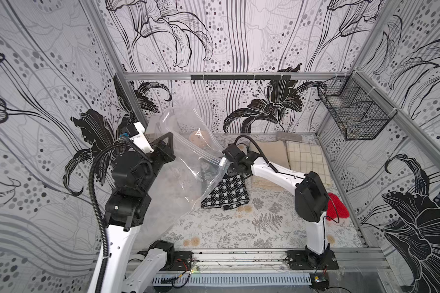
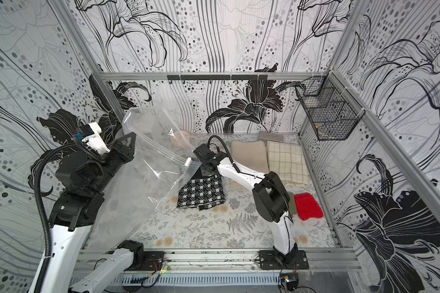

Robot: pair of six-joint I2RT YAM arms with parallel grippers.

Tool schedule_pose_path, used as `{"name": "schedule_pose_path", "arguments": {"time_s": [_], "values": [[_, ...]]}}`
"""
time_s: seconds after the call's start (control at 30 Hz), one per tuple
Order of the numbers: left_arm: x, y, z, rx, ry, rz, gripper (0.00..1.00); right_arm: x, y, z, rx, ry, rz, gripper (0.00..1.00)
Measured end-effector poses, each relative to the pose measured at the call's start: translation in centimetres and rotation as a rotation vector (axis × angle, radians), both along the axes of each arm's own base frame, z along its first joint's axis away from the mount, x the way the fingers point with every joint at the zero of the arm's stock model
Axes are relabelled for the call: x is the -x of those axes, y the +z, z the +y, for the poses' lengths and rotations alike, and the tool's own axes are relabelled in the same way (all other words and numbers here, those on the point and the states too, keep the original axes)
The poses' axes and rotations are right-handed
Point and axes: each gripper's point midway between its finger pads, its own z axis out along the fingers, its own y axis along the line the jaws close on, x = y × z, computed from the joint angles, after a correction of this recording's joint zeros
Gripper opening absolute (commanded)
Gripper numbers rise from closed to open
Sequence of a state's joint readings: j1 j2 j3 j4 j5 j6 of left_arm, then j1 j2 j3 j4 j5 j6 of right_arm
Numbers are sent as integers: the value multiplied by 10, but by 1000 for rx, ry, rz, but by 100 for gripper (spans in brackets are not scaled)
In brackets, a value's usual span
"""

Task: Take the scarf out of the vacuum bag
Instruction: Adjust the scarf at the center of the board.

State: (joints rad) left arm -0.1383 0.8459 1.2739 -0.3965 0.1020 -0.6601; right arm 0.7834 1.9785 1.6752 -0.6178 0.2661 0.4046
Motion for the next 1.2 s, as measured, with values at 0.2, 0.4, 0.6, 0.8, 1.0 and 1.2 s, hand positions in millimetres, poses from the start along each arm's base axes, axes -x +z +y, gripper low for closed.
{"name": "schedule_pose_path", "arguments": {"time_s": [0.2, 0.4, 0.6, 0.8, 1.0, 1.2], "values": [[1, 6, 0, 11, 0, -24, 0, 27, -10, 23, -144, 118, 98, 42], [13, 22, 2, 26, -1, -86, 0, 41, -37, 49, -187, 191, 178, 41], [16, 27, 4, 29, 8, -105, 0, 22, -27, 46, -255, 153, 122, 41], [12, 31, 5, 23, 20, -108, 0, 3, 4, -24, -336, 6, 24, 42], [3, 27, 2, 18, 11, -91, 0, -11, 38, -18, -380, 19, -14, 42], [-4, 32, -8, 19, -44, -115, 0, -17, 11, 41, -329, 126, 70, 42]]}}
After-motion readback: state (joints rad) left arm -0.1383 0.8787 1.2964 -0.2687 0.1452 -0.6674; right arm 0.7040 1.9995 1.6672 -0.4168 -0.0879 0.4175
